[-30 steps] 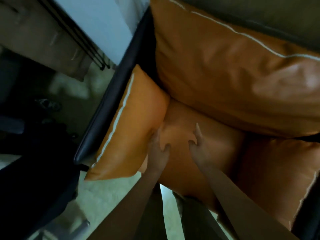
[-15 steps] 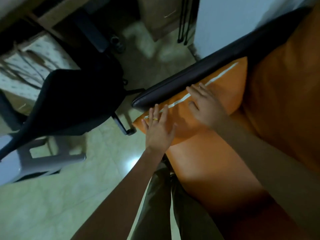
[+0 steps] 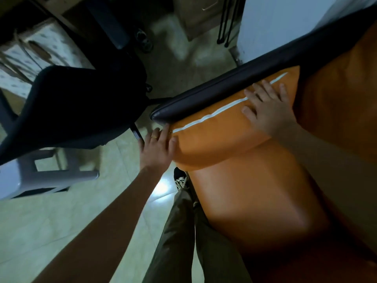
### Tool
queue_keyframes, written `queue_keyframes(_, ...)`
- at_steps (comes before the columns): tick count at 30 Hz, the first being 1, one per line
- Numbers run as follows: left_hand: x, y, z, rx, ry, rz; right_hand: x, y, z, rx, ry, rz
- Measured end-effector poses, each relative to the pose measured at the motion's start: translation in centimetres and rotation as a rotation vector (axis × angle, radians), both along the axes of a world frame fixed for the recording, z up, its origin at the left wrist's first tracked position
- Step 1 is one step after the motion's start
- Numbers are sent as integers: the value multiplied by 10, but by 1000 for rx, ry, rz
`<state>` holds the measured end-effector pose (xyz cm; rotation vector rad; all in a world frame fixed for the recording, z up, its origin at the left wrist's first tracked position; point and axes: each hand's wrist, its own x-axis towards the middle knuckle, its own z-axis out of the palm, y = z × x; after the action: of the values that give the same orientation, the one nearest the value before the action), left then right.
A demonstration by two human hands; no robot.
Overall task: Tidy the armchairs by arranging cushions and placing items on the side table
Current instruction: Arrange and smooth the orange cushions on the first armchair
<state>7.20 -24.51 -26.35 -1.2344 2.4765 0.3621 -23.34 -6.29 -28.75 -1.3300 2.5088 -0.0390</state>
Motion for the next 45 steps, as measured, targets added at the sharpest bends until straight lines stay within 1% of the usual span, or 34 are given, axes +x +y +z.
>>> queue_keyframes(3,12,-4,9,17,47,-38,-18,11,5,21,9,-80)
queue_keyframes(5,15,-3,12,28,117,-59,-20,17,6,34,2,-114)
queue_keyframes(6,14,-2,11,43,161,-36,-18,18,6,35,0,-126)
queue_keyframes(7,11,2,12,75,214,26,-14,19,6,31,-6,-141)
queue_keyframes(9,0,12,12,190,335,236,-6,22,4,8,-23,-177)
queue_keyframes(11,-13,24,11,273,415,416,0,27,3,-18,-34,-206)
queue_keyframes(15,-24,40,5,242,552,582,1,33,2,-34,-15,-205)
queue_keyframes(17,-25,41,2,233,584,631,1,33,2,-30,-14,-204)
queue_keyframes(21,-22,37,-2,275,517,586,0,30,1,-25,-19,-203)
queue_keyframes(25,-12,30,-4,394,502,529,-1,30,-2,-69,2,-192)
queue_keyframes(27,-9,28,-4,436,506,519,0,32,-4,-79,19,-185)
queue_keyframes(34,-14,29,-12,451,580,539,-5,34,-9,-94,28,-178)
queue_keyframes(38,-33,32,-16,461,630,566,-20,41,-12,-85,28,-183)
queue_keyframes(45,-86,47,-19,512,657,515,-66,65,-12,-5,-13,-235)
